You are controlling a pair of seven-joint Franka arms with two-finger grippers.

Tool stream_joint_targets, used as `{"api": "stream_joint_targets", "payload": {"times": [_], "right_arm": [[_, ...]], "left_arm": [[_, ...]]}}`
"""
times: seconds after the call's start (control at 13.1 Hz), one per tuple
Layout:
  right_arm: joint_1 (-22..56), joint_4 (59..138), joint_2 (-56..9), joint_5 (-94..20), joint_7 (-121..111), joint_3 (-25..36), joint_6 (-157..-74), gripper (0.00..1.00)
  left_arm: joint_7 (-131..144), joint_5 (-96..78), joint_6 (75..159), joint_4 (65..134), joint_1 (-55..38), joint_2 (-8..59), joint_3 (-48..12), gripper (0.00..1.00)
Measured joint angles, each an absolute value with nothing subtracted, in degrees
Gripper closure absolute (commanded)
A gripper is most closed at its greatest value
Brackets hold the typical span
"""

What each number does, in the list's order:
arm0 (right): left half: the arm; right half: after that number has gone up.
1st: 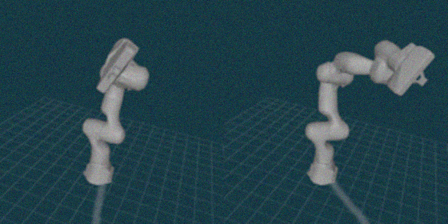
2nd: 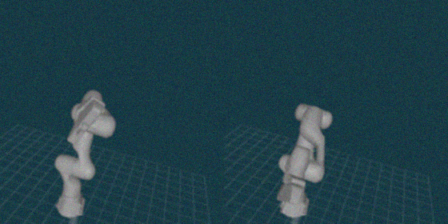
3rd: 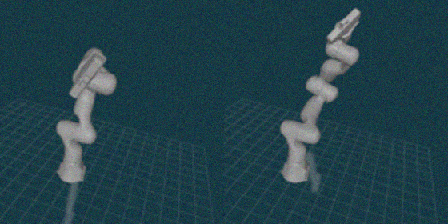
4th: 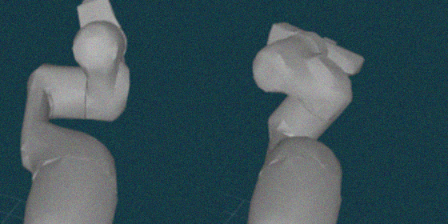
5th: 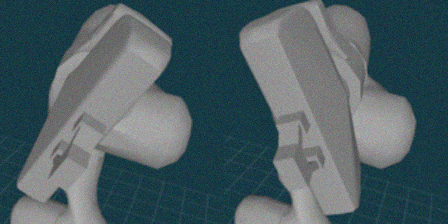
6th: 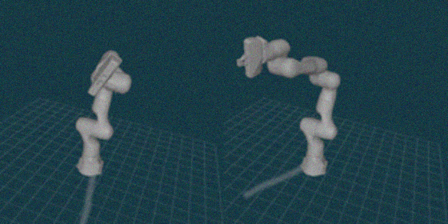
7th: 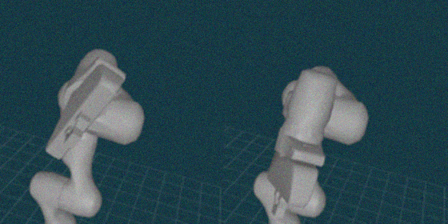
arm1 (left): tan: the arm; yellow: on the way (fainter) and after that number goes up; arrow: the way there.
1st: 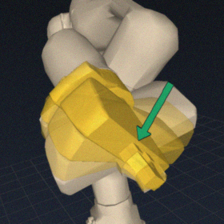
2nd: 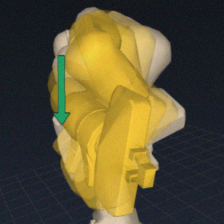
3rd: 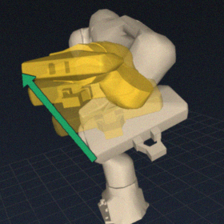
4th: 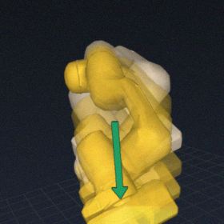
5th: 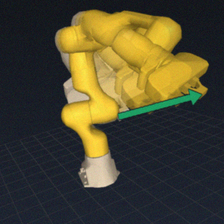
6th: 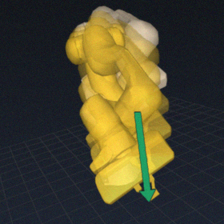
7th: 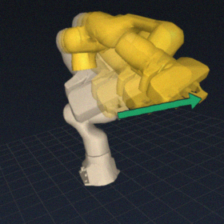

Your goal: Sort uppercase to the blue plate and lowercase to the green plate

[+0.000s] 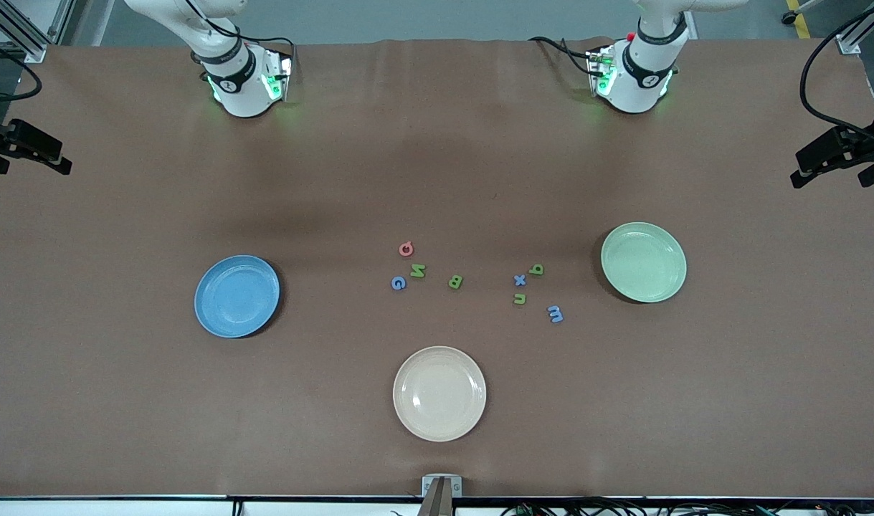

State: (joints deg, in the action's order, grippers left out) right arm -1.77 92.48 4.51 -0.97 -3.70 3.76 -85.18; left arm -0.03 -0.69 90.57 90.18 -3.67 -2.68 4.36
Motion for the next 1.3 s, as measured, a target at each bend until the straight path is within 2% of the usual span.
{"api": "stream_joint_targets", "payload": {"times": [1.07, 1.3], "right_arm": [[-1.7, 92.8, 4.4, -0.9, -4.2, 3.6, -86.4, 0.0], [-1.5, 92.8, 4.4, -0.9, -3.7, 3.5, -86.4, 0.0]], "left_arm": [[0.1, -0.7, 90.1, 90.5, -3.7, -2.7, 4.4, 0.0], [0.4, -0.7, 90.0, 91.7, -4.0, -0.7, 3.7, 0.0]]}}
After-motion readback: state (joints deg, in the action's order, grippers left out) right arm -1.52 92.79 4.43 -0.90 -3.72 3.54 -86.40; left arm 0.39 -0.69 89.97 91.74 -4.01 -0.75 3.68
